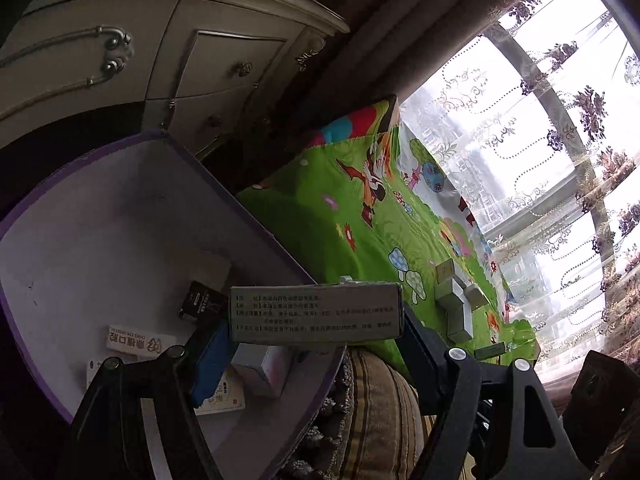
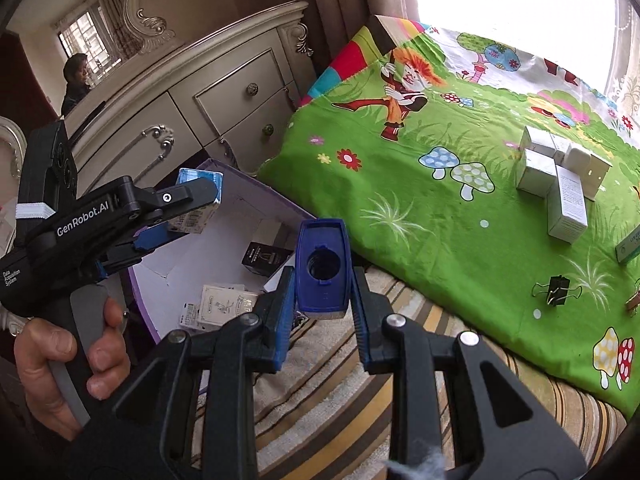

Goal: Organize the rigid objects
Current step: 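Carry the blue holder and white box into the purple-rimmed box and release, then move both open tools back over the bed toward the binder clips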

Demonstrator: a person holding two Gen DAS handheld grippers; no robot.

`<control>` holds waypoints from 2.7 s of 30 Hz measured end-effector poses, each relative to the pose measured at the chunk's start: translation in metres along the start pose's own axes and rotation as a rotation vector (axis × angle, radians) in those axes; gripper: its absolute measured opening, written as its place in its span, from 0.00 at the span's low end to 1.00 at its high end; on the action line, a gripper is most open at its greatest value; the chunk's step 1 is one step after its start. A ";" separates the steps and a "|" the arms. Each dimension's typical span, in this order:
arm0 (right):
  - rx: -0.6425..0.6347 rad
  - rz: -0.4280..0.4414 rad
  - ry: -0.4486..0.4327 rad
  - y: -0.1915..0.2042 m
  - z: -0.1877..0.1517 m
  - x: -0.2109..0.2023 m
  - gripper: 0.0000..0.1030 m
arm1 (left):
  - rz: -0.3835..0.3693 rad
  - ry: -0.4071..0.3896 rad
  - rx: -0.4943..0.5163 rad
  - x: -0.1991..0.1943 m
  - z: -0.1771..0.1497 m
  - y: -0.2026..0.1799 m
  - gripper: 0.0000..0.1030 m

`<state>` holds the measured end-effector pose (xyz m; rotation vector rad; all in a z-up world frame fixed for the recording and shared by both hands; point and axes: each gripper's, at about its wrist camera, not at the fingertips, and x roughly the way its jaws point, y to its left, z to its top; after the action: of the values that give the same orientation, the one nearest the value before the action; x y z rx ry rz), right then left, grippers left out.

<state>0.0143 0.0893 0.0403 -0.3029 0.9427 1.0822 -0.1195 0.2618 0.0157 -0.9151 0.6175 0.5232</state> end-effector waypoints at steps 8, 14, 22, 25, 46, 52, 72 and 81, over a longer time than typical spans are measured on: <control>-0.132 0.007 0.063 0.058 0.012 0.021 0.31 | 0.102 -0.025 -0.058 -0.016 0.009 0.045 0.78; -0.179 -0.006 0.085 0.086 0.027 0.032 0.74 | 0.168 -0.030 -0.096 -0.026 0.013 0.072 0.85; -0.242 -0.045 0.189 0.103 0.066 -0.004 0.75 | 0.198 -0.122 -0.058 -0.074 0.024 0.073 0.85; -0.333 -0.105 0.181 0.109 0.090 -0.053 0.75 | 0.223 -0.187 0.022 -0.102 0.034 0.057 0.85; -0.254 -0.177 -0.046 0.008 0.121 -0.264 0.86 | 0.109 -0.194 0.277 -0.106 0.032 -0.089 0.85; -0.179 -0.186 -0.084 -0.033 0.109 -0.288 0.86 | 0.056 -0.152 0.359 -0.088 0.016 -0.138 0.85; 0.008 -0.159 -0.143 -0.137 0.061 -0.331 0.86 | -0.037 0.033 0.598 -0.003 -0.048 -0.254 0.85; 0.182 -0.237 -0.118 -0.218 -0.012 -0.291 0.86 | -0.022 0.192 0.793 0.084 -0.100 -0.276 0.85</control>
<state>0.1532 -0.2004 0.2110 -0.1929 0.8696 0.7833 0.0940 0.0493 0.0673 -0.2172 0.8975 0.1342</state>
